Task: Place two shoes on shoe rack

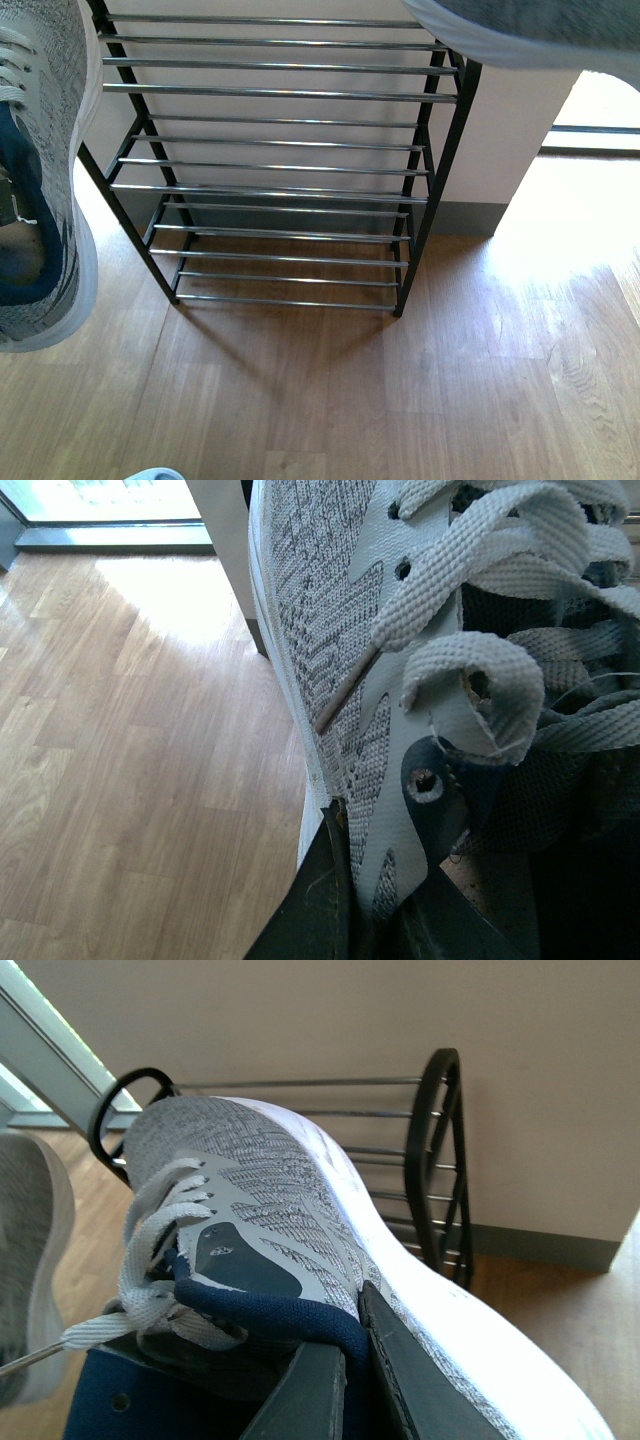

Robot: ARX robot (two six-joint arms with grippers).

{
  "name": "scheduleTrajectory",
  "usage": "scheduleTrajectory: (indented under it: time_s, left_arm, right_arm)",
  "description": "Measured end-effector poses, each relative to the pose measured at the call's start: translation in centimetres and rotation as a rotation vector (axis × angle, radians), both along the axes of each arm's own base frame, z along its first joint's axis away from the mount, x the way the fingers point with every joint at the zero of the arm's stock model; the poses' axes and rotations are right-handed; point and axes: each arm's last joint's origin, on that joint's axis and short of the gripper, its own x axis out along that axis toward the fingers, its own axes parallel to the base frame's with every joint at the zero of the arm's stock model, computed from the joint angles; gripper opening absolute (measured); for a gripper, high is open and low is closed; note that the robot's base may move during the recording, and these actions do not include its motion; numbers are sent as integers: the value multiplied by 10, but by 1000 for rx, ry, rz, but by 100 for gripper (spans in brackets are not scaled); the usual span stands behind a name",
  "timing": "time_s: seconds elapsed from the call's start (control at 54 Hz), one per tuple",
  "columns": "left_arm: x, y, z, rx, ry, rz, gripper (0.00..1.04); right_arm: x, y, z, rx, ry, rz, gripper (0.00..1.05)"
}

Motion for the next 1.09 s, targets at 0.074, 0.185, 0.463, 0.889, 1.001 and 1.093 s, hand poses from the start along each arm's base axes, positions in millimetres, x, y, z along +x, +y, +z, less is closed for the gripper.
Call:
scheduleTrajectory:
  time_s: [0.074,0.185,0.463,0.889,1.001,1.093]
  left_arm:
    - [0,0,0,0,0,0,2]
    - [0,0,0,0,0,0,2]
    - [0,0,0,0,0,0,2]
    - [0,0,0,0,0,0,2]
    - [0,0,0,0,0,0,2]
    - [0,0,0,0,0,0,2]
  right_arm:
    - [18,41,18,58,53,3,1]
    - [47,95,29,126,160,-25,1]
    - [126,141,21,194,319,-470,1]
    - [197,166,-3,159,375,-703,1]
    - [211,168,-6,172,375,-728,1]
    - [221,170,-9,180,384,-741,1]
